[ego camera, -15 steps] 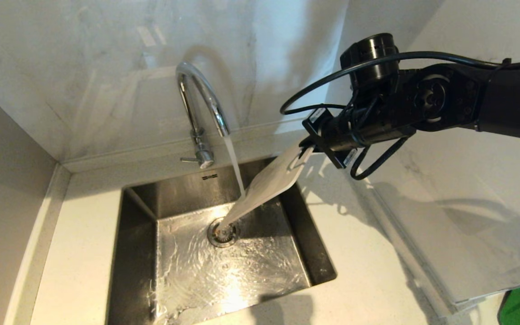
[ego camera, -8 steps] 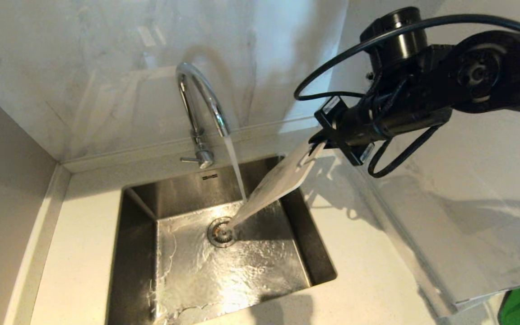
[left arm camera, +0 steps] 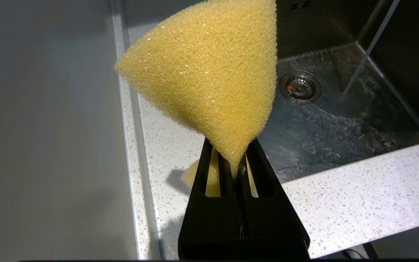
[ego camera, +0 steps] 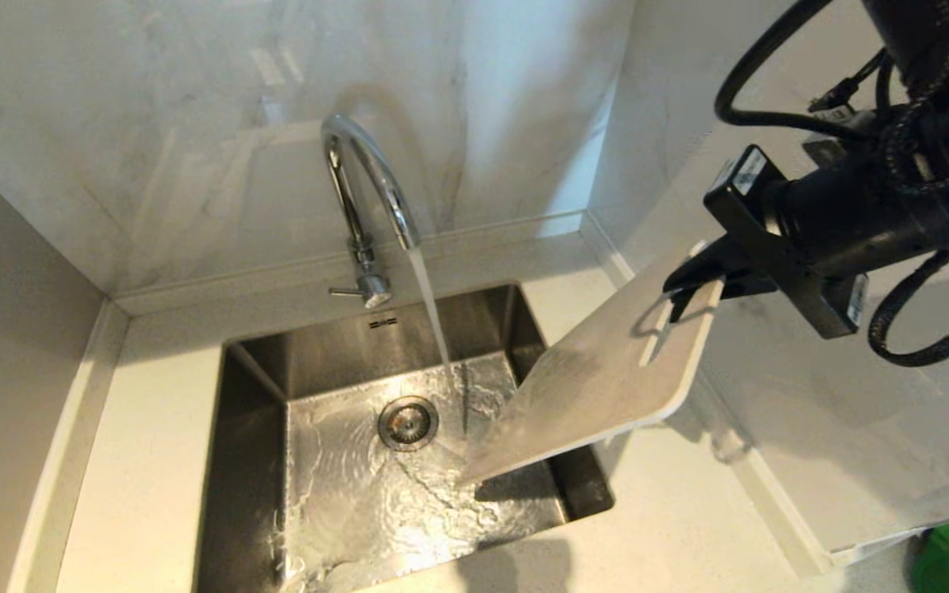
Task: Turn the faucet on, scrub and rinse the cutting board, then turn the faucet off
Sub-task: Scrub the cutting board underwater
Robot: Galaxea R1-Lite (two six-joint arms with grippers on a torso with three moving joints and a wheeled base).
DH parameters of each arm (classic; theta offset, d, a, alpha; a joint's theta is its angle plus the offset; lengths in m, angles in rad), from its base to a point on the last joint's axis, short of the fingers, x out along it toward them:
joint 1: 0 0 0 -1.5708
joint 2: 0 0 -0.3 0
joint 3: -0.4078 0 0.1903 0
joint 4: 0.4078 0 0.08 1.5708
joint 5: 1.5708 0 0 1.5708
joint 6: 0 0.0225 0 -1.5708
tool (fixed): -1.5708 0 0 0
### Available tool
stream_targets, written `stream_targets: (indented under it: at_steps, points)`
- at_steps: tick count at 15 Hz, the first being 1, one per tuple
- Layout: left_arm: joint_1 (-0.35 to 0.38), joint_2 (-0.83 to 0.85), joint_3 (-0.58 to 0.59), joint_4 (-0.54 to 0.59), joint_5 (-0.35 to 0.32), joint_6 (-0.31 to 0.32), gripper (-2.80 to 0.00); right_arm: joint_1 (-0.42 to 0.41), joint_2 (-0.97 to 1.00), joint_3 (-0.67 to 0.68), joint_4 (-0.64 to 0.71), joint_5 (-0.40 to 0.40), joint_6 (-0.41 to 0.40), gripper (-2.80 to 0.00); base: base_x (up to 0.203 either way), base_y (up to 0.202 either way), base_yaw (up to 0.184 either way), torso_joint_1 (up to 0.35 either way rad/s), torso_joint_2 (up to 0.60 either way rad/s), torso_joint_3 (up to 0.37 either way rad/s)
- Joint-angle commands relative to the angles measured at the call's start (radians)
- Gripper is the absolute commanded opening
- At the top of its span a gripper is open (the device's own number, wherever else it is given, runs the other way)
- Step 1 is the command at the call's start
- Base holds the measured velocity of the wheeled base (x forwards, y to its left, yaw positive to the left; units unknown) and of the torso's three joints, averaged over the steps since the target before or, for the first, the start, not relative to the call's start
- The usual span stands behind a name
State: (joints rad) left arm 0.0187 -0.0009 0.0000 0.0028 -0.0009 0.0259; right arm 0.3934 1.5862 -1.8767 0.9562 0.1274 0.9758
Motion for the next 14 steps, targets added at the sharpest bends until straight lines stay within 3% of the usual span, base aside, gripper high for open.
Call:
stream_targets:
  at_steps: [1, 5, 7, 12, 14]
  points:
    - [0.001, -0.004, 0.000, 0.000, -0.001, 0.000, -2.80, 0.001, -0.050, -0.001, 0.029, 0.009, 0.007, -2.80, 0.000, 0.000, 0.000, 0.000, 0.00, 0.000]
    - [0.000, -0.004, -0.015, 0.017, -0.014, 0.009, -2.80, 0.074, -0.037, -0.002, 0.005, 0.014, 0.012, -2.80, 0.000, 0.000, 0.000, 0.000, 0.00, 0.000]
    - [0.001, -0.005, -0.018, 0.030, -0.014, 0.009, -2.80, 0.109, -0.040, 0.002, 0.012, 0.073, -0.013, -2.80, 0.000, 0.000, 0.000, 0.000, 0.00, 0.000]
    - [0.001, -0.004, -0.020, 0.036, -0.014, 0.004, -2.80, 0.110, -0.055, 0.001, 0.149, 0.067, -0.306, -2.80, 0.000, 0.000, 0.000, 0.000, 0.00, 0.000]
    - [0.001, -0.003, -0.020, 0.039, -0.014, 0.000, -2.80, 0.110, -0.065, 0.000, 0.179, -0.023, -0.418, -2.80, 0.000, 0.000, 0.000, 0.000, 0.00, 0.000]
